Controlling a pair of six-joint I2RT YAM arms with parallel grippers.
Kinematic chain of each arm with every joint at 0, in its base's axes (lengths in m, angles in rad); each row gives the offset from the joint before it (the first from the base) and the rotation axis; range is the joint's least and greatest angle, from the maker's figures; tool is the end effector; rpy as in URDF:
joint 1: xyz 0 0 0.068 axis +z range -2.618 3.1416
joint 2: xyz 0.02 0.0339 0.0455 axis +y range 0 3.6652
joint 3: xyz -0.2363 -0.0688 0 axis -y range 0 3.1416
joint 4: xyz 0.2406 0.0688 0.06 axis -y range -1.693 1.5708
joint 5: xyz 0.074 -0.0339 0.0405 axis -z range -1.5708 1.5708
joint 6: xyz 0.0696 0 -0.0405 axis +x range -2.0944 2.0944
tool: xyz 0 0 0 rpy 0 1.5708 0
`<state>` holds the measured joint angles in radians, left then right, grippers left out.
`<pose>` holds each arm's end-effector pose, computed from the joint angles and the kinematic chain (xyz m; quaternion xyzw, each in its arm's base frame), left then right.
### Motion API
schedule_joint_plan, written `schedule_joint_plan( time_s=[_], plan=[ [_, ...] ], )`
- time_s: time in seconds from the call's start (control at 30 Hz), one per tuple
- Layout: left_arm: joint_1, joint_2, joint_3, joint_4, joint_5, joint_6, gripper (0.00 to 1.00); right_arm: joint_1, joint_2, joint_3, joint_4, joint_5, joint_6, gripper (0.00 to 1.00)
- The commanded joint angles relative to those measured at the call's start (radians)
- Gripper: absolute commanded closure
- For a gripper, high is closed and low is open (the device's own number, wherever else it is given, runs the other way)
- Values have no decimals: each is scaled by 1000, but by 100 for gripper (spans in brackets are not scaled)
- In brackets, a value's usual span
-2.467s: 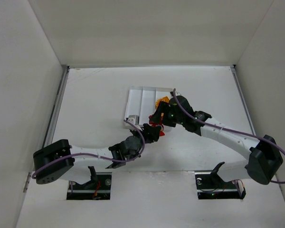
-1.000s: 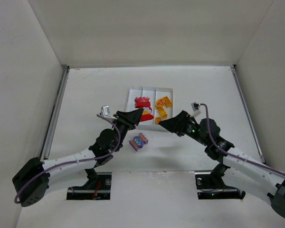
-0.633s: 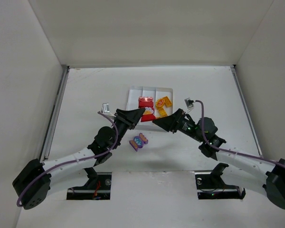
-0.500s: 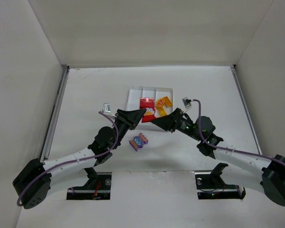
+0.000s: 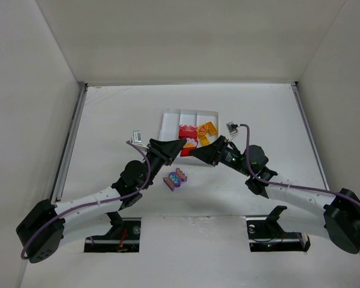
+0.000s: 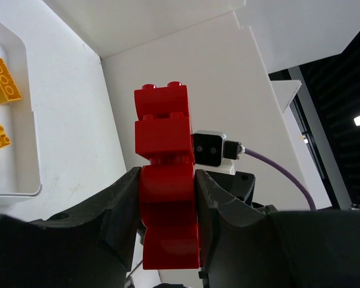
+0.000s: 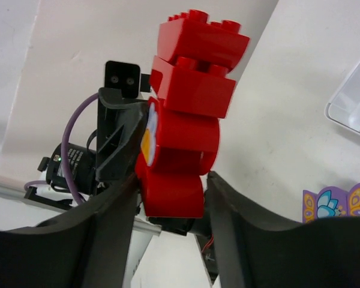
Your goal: Sort the legos into containers by color
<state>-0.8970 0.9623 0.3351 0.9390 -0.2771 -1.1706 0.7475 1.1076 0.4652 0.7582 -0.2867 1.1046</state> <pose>0.1703 -0.1828 0.2580 -0.1901 0.5624 -0.6463 0.4794 0.1940 0.2067 0.2451 0.0119 0.6667 0.6479 0.3683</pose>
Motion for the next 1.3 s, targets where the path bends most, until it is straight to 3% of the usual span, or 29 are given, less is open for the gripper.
schedule_joint_plan(
  time_s=[0.0, 0.13, 0.3, 1.27],
  plan=[
    [-6, -14, 4, 86, 13, -14, 87, 6, 9, 44, 79, -14, 1, 49],
    [-4, -14, 2, 86, 13, -15, 87, 5, 23, 43, 82, -14, 15, 60],
    [20, -14, -4, 86, 9, -24, 87, 28, 41, 38, 95, -26, 23, 66],
    [211, 61, -2, 83, 19, 23, 88, 117, 44, -31, 89, -74, 26, 67]
  ],
)
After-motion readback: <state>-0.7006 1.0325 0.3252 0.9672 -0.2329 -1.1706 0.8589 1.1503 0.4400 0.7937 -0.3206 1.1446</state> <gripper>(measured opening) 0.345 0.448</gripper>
